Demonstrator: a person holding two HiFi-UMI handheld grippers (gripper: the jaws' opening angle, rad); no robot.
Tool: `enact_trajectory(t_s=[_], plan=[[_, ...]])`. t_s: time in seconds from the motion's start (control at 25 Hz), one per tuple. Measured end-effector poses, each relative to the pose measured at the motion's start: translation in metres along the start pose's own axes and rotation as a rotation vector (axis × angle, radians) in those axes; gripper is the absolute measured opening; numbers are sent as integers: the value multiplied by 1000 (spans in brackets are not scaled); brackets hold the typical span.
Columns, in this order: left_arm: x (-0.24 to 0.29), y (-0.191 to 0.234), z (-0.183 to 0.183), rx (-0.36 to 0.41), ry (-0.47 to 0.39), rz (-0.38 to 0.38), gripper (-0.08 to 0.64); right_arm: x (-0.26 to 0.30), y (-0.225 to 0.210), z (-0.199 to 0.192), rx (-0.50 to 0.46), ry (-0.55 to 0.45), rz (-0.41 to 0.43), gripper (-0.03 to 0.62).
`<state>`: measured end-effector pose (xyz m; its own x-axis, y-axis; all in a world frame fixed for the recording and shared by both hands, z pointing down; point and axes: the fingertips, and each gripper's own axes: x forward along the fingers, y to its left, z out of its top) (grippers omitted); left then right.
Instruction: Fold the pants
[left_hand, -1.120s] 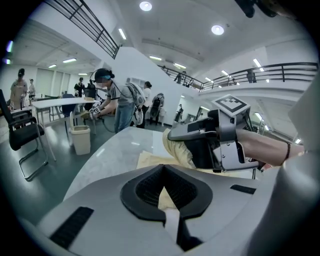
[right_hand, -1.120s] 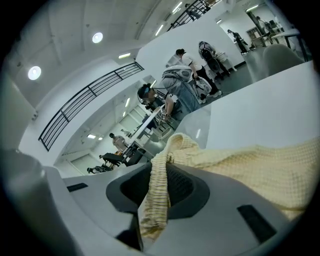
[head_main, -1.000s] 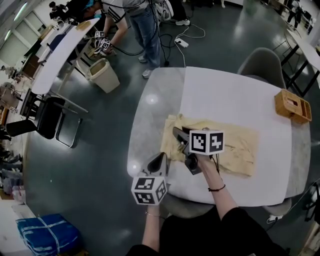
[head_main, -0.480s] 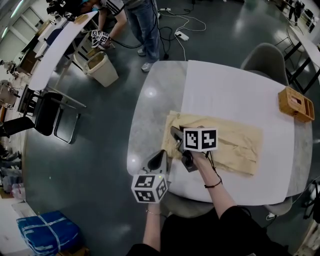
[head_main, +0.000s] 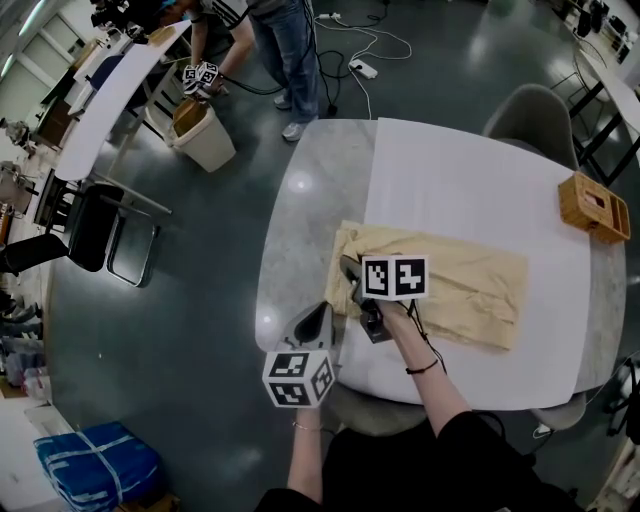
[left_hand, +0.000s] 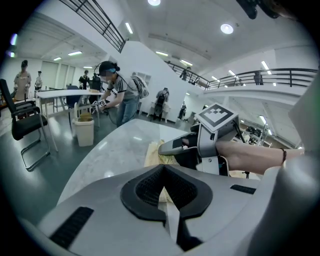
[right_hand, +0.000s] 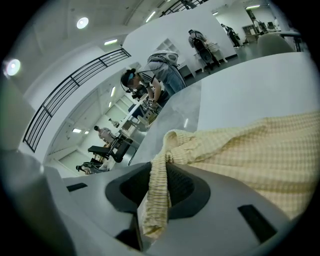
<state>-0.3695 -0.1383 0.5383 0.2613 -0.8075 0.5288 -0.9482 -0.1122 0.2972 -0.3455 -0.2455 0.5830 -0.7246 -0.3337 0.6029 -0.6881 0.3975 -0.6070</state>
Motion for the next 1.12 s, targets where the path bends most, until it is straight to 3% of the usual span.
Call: enact_trajectory(t_s=[0.36, 0.72, 1.0, 1.12], plan=[[-2, 2, 2, -8, -7, 3, 14, 5, 5, -3, 83, -4, 35, 99], [-7, 2, 7, -2, -26, -2, 14, -2, 20, 5, 83, -76, 68, 204], [-11, -1, 15, 17, -45, -25, 14, -23, 20, 10, 72, -121, 87, 202], [-11, -7, 21, 32, -56, -46, 14, -37, 19, 12, 39, -148, 90, 164]])
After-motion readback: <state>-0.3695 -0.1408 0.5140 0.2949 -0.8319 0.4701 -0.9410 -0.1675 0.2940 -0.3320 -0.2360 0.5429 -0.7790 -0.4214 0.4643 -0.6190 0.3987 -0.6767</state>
